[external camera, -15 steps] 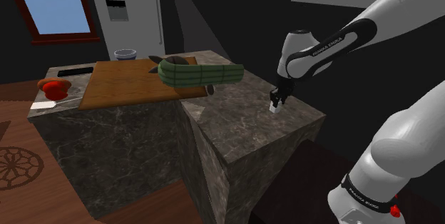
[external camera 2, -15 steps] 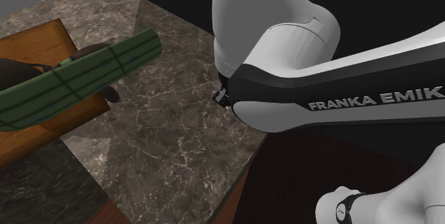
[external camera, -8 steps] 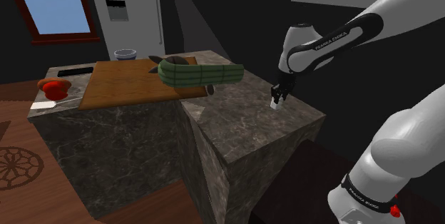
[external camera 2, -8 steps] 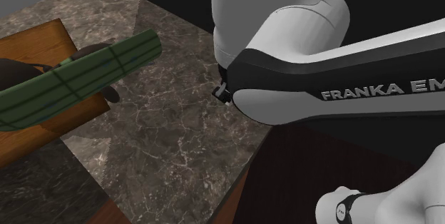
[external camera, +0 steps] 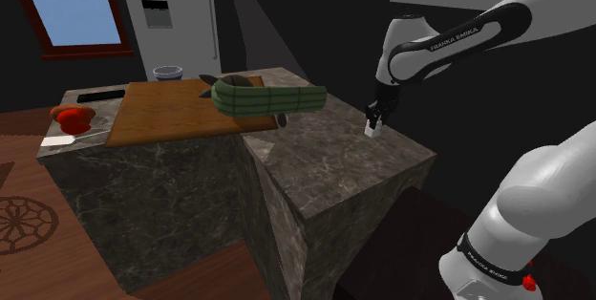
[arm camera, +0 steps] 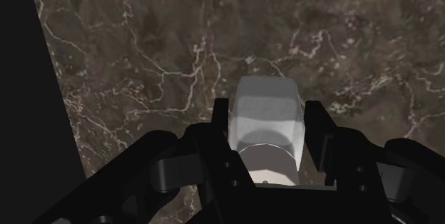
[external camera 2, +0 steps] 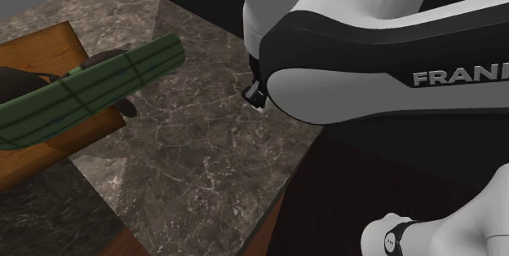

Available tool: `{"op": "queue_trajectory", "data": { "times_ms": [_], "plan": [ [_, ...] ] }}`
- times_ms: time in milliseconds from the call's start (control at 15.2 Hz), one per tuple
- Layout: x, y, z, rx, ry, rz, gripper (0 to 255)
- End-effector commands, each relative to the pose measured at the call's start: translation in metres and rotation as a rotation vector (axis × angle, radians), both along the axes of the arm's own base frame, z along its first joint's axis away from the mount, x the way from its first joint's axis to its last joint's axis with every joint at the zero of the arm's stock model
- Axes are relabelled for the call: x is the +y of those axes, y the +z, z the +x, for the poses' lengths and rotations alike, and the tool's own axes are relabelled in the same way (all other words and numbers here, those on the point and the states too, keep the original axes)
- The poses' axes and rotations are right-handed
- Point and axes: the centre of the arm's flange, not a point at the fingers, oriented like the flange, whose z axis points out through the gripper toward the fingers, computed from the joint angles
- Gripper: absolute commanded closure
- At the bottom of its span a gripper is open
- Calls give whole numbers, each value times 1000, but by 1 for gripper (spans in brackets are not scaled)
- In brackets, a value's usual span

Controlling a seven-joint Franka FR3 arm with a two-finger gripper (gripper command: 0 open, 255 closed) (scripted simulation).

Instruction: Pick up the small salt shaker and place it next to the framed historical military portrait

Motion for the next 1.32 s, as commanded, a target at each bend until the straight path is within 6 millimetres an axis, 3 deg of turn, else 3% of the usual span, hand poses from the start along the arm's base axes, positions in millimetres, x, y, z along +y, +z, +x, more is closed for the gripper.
{"op": "queue_trajectory", "data": {
  "times_ms": [0, 1254],
  "plan": [
    [-1, 11, 0, 1, 0, 0, 255],
    [-1, 111, 0, 1, 0, 0, 255]
  ]
}}
